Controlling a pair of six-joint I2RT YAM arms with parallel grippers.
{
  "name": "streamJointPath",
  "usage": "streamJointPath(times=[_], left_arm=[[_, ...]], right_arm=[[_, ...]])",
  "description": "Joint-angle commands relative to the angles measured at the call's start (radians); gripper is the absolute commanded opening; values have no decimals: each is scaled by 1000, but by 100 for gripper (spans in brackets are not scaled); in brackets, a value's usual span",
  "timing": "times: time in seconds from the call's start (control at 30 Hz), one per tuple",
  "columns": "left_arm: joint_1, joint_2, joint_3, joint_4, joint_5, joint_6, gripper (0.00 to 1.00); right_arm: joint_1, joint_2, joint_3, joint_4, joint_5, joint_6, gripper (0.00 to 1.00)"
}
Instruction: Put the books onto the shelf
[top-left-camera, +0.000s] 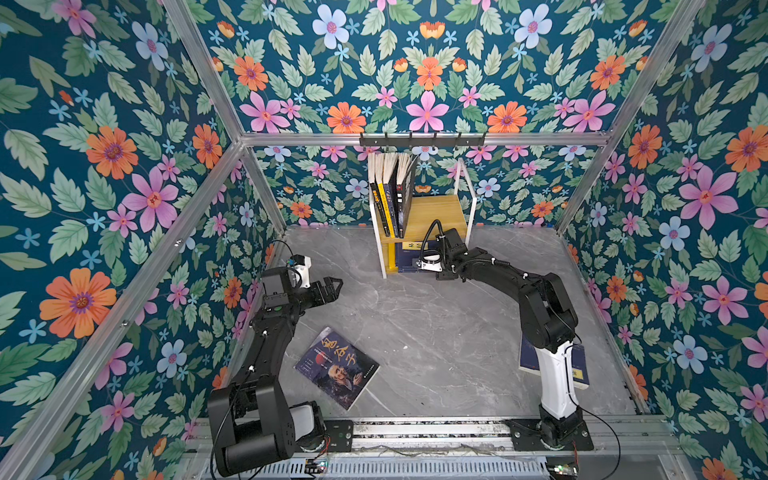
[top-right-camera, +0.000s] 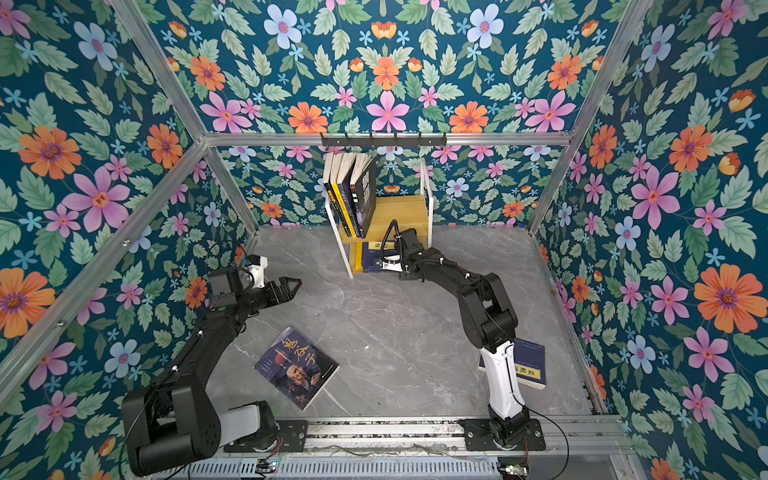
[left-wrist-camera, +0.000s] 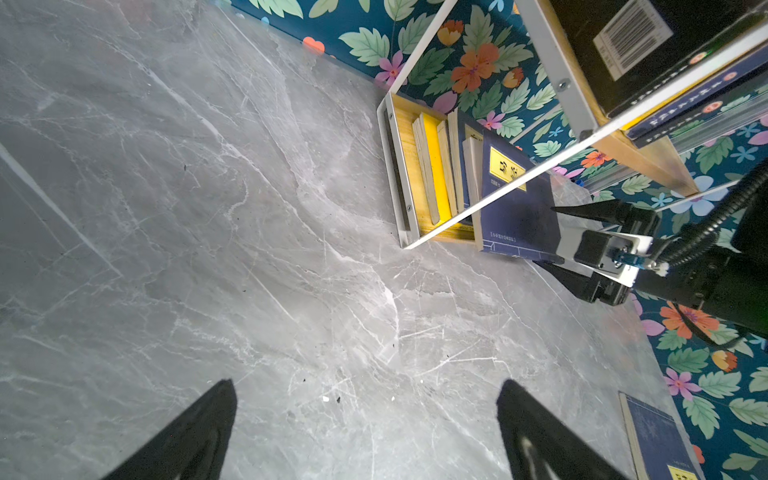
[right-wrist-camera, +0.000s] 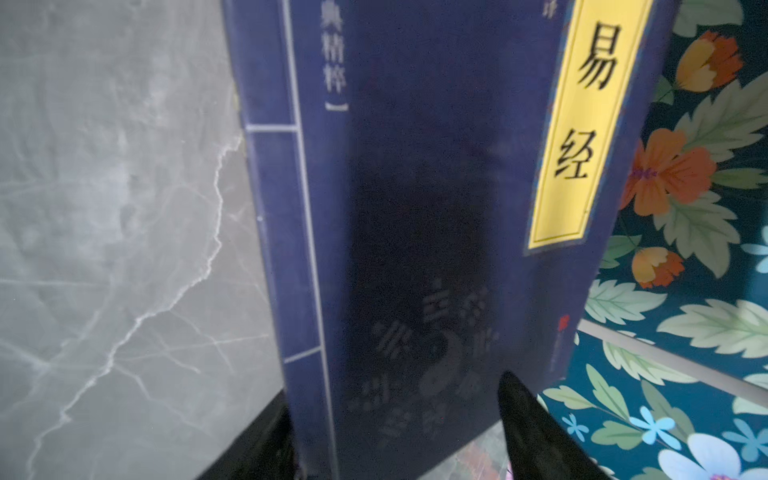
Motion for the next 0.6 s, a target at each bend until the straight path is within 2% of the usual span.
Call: streamJointPath(times=[0.0,0.57], left_arm=[[3,-2,1,18,4,0,100],[3,-2,-3,30,8,-9,100]], right_arm=[[1,7,20,28,0,-16,71],[27,-11,63,-95,-118,65,75]])
